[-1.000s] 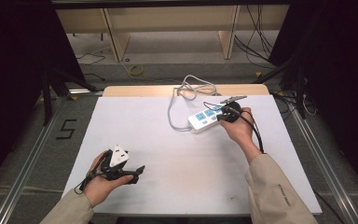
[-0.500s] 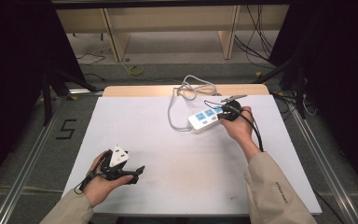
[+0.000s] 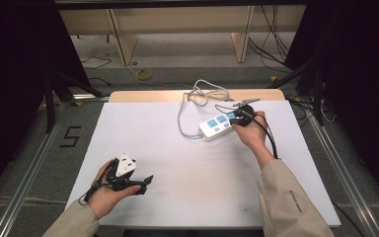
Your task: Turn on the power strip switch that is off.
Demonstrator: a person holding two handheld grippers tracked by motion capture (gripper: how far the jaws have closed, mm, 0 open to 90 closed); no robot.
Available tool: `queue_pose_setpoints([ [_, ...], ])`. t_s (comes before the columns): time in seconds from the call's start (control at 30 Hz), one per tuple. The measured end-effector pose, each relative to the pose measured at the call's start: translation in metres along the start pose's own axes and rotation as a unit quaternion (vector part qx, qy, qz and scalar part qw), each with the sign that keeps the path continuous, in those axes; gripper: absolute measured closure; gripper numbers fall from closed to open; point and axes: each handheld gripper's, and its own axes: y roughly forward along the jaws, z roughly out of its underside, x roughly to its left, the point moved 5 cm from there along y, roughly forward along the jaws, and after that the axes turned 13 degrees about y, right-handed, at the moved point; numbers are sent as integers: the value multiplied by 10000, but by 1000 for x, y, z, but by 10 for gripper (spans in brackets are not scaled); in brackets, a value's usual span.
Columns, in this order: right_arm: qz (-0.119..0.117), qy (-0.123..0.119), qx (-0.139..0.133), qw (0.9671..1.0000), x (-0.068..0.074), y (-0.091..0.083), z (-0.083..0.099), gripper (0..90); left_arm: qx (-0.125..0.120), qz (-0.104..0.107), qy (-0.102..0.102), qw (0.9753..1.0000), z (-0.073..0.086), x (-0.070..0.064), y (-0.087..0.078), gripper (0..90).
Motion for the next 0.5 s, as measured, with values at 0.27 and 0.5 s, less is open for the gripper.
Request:
queue_pose_setpoints([
  [0.27,23,13,33,10000,-1,5,0,900,-2,5,-2,10000,0,0,0,180],
  [0.5,40,40,46,10000,-2,7,-3,900,-4,2,-8,10000,0,0,0,180],
])
